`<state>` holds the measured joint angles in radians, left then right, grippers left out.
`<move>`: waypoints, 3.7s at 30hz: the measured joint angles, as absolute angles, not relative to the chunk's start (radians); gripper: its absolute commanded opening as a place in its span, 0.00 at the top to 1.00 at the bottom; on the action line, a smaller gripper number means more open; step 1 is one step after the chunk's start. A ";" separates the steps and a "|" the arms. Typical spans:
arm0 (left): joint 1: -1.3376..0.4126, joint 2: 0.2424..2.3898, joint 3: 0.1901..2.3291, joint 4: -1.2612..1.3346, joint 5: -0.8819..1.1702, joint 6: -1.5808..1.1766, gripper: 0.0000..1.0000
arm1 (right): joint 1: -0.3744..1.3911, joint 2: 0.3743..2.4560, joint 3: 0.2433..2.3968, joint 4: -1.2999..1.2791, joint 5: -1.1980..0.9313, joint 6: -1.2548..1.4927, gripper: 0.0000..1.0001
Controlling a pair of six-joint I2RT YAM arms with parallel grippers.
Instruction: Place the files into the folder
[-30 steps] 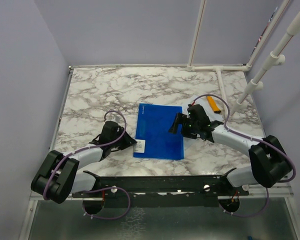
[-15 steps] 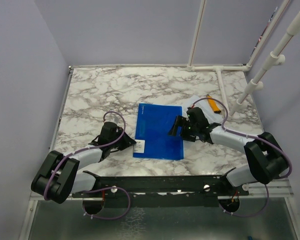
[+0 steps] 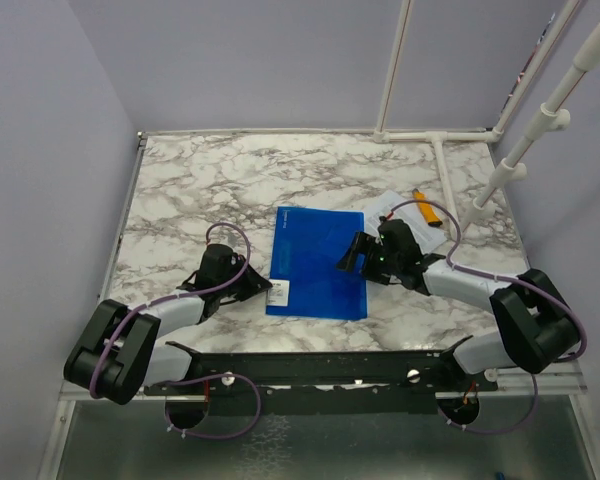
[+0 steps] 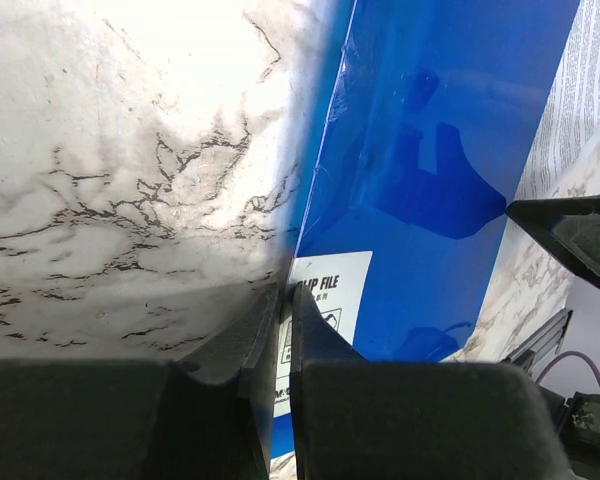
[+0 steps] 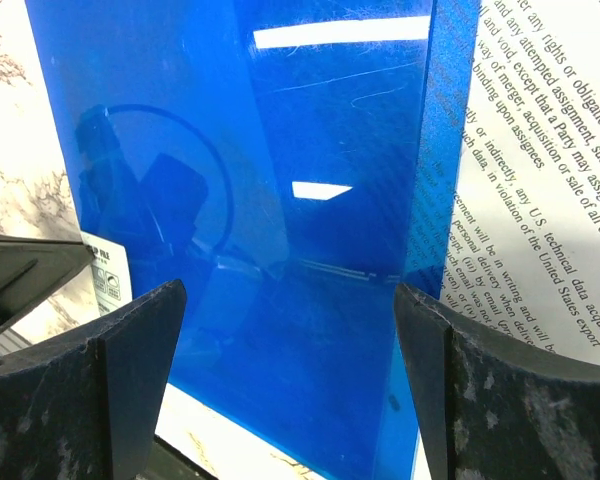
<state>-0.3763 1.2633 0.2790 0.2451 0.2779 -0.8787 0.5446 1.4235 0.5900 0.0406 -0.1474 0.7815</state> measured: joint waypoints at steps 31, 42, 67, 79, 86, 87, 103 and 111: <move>-0.322 1.336 0.240 0.391 0.353 -0.889 1.00 | 0.541 1.346 0.445 0.219 -0.166 0.834 0.10; -0.309 1.349 0.209 0.461 0.363 -0.937 1.00 | 0.541 1.336 0.418 0.253 -0.163 0.857 0.10; -0.309 1.328 0.191 0.470 0.336 -1.029 1.00 | 0.541 1.327 0.399 0.276 -0.111 0.936 0.08; -0.300 1.315 0.184 0.461 0.326 -1.044 1.00 | 0.542 1.301 0.373 0.284 -0.088 0.943 0.08; -0.283 1.308 0.184 0.445 0.307 -1.042 1.00 | 0.541 1.343 0.342 0.399 -0.126 0.950 0.15; -0.282 1.308 0.184 0.445 0.307 -1.043 1.00 | 0.541 1.352 0.336 0.423 -0.134 0.952 0.17; -0.282 1.336 0.185 0.475 0.307 -1.040 1.00 | 0.537 1.392 0.241 0.525 -0.253 0.986 1.00; -0.282 1.317 0.185 0.464 0.308 -1.029 0.91 | 0.537 1.318 0.239 0.488 -0.259 0.990 1.00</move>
<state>-0.2825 1.3174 0.1852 0.4641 0.3077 -1.0286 0.5373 1.3182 0.2390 0.4877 -0.2588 0.9897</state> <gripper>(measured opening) 0.036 0.006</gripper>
